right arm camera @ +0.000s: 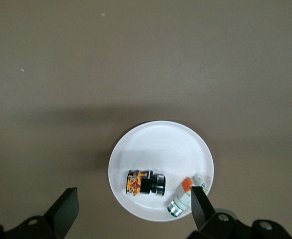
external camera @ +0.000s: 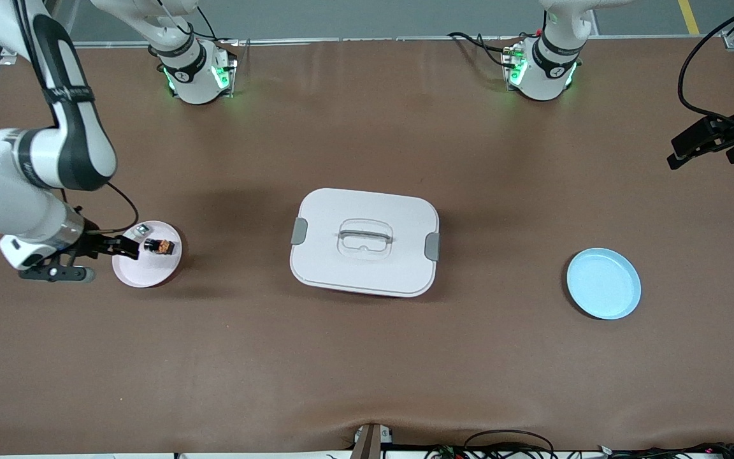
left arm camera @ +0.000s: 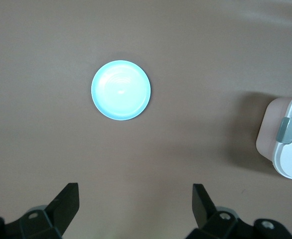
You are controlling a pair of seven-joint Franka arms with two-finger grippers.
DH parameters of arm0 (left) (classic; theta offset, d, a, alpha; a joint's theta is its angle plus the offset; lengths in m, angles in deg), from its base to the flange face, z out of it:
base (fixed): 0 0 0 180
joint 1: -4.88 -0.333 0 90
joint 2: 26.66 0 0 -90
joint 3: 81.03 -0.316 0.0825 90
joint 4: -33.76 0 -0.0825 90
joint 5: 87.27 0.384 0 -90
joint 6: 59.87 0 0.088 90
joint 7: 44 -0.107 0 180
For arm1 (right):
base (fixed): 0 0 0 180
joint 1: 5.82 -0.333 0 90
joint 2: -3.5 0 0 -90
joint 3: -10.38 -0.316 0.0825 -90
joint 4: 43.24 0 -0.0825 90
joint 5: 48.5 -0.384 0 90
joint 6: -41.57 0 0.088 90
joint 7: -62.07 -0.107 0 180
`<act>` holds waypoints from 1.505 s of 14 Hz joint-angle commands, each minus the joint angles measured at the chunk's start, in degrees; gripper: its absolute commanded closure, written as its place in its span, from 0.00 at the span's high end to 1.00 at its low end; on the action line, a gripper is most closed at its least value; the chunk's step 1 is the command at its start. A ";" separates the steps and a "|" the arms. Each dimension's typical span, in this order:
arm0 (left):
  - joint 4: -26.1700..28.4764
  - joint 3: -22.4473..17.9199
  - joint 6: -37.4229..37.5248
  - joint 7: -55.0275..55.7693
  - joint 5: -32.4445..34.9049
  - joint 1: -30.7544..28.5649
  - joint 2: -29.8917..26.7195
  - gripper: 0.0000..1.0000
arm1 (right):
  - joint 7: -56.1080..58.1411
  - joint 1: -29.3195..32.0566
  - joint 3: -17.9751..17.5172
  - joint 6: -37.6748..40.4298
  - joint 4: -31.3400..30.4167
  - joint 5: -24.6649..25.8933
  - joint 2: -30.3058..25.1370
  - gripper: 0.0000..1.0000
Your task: Transfer orange switch to right arm and place
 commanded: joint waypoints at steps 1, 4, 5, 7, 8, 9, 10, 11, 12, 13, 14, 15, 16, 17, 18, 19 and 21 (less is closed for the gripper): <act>0.68 0.89 0.72 0.17 0.40 -0.12 -1.16 1.00 | -0.86 -0.23 -0.46 4.06 4.96 -0.76 -0.17 1.00; 0.42 1.25 2.04 0.26 0.66 -0.13 -1.25 1.00 | -0.86 -0.67 -0.46 10.55 11.71 -0.67 -0.26 1.00; 0.42 1.33 2.04 0.26 0.93 -0.12 -1.16 1.00 | -0.95 -1.19 -0.46 13.27 14.35 -0.67 -0.26 1.00; 0.42 1.86 2.13 0.26 1.02 -0.12 -1.25 1.00 | -0.86 -1.20 -0.46 17.67 18.31 -0.76 -0.26 1.00; 0.42 1.86 2.13 0.26 1.02 -0.21 -1.25 1.00 | -0.86 -1.20 -0.46 18.91 19.81 -0.76 -0.26 1.00; 0.42 1.86 2.13 0.26 1.02 -0.30 -1.25 1.00 | -0.78 -1.20 -0.46 19.62 20.87 -0.76 -0.26 1.00; 0.42 1.86 2.13 0.26 0.93 -0.21 -1.25 1.00 | -0.34 -1.11 -0.46 19.80 21.14 -0.76 -0.43 1.00; 0.33 1.86 2.13 0.26 1.02 -0.21 -1.25 1.00 | -0.34 -1.11 -0.46 19.81 21.14 -0.76 -0.96 1.00; 0.42 1.86 2.13 0.18 0.93 -0.30 -1.34 1.00 | -0.34 -1.11 -0.38 19.81 21.14 -0.76 -1.83 1.00; 0.33 1.86 2.22 0.26 0.93 -0.30 -1.25 1.00 | -0.34 -1.11 -0.38 19.81 21.14 -0.76 -2.45 1.00; 0.33 1.86 2.22 0.26 0.93 -0.30 -1.25 1.00 | -0.42 -1.11 -0.20 19.89 21.14 -0.76 -2.98 1.00; 0.42 1.86 2.13 0.26 0.93 -0.30 -1.25 1.00 | -0.68 -1.29 -0.20 19.89 21.14 -0.76 -3.68 1.00; 0.42 1.86 2.22 0.26 1.02 -0.30 -1.25 1.00 | -0.69 -1.38 -0.11 20.42 21.14 -0.76 -4.03 1.00; 0.42 1.86 2.39 0.18 1.02 -0.39 -1.25 1.00 | -0.77 -1.81 -0.02 21.29 21.23 -0.76 -4.04 1.00; 0.33 1.86 2.83 0.17 0.93 -0.39 -1.25 1.00 | -0.86 -2.77 0.32 21.47 21.32 -0.76 -4.04 1.00; 0.24 1.86 2.84 0.26 1.02 -0.21 -1.16 1.00 | -0.95 -3.39 0.94 21.56 21.32 -0.76 -4.12 1.00; -0.02 1.86 2.92 0.18 1.02 -0.21 -0.90 1.00 | -0.95 -3.84 1.29 21.56 21.41 -0.76 -4.39 1.00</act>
